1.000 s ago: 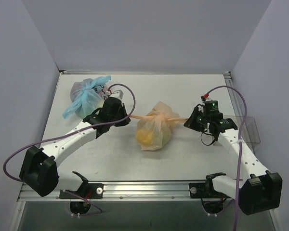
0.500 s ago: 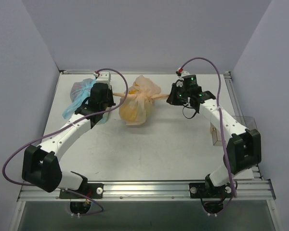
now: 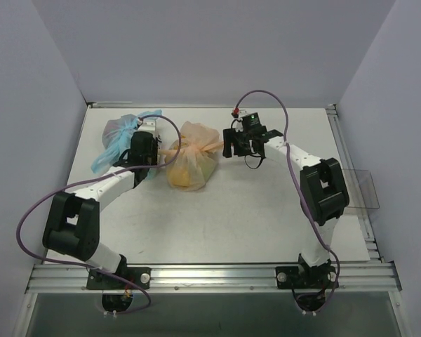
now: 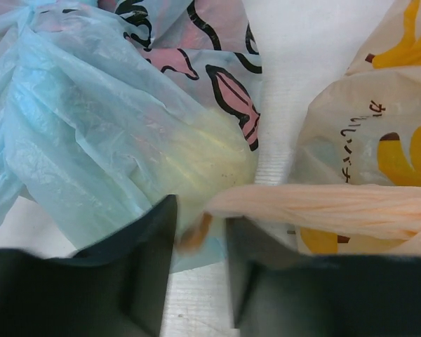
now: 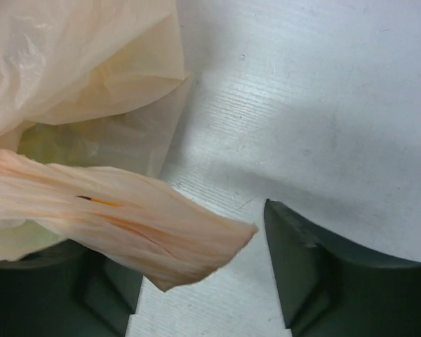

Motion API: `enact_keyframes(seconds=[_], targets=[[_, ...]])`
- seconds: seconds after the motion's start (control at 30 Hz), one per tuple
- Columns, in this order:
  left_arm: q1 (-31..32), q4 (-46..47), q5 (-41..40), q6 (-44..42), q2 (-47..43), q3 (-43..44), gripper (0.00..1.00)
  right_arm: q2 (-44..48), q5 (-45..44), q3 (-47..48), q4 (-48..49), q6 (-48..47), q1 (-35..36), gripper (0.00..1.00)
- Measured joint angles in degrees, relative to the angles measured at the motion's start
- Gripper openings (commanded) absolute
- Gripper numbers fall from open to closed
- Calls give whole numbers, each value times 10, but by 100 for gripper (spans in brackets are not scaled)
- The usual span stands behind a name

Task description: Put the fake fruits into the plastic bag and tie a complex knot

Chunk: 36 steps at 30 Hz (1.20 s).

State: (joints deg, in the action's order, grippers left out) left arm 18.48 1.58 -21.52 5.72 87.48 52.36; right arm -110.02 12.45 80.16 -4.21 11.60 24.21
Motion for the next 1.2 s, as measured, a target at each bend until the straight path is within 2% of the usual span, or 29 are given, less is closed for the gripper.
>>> enact_keyframes(seconds=[0.03, 0.07, 0.1, 0.2, 0.43, 0.63, 0.9, 1.2], targets=[[-5, -3, 7, -5, 0, 3, 58, 3, -1, 0, -1, -6, -2, 80], [-9, -9, 12, -6, 0, 8, 65, 8, -1, 0, -6, -10, -3, 85], [-13, -20, 23, -8, 0, 18, 79, 13, 0, 0, -13, -16, -6, 91], [-17, -64, 67, -18, -4, 61, 97, 47, 7, 0, -42, -33, -16, 97], [-17, -195, 196, -71, -73, 122, 97, 208, 57, 2, -140, -98, -61, 100], [-17, -351, 311, -114, -137, 155, 98, 320, 123, -10, -251, -132, -120, 100], [-17, -459, 362, -130, -181, 127, 97, 441, 169, -137, -365, -161, -130, 100], [-8, -476, 369, -98, -259, 48, 97, 536, 198, -255, -389, -144, -130, 100]])
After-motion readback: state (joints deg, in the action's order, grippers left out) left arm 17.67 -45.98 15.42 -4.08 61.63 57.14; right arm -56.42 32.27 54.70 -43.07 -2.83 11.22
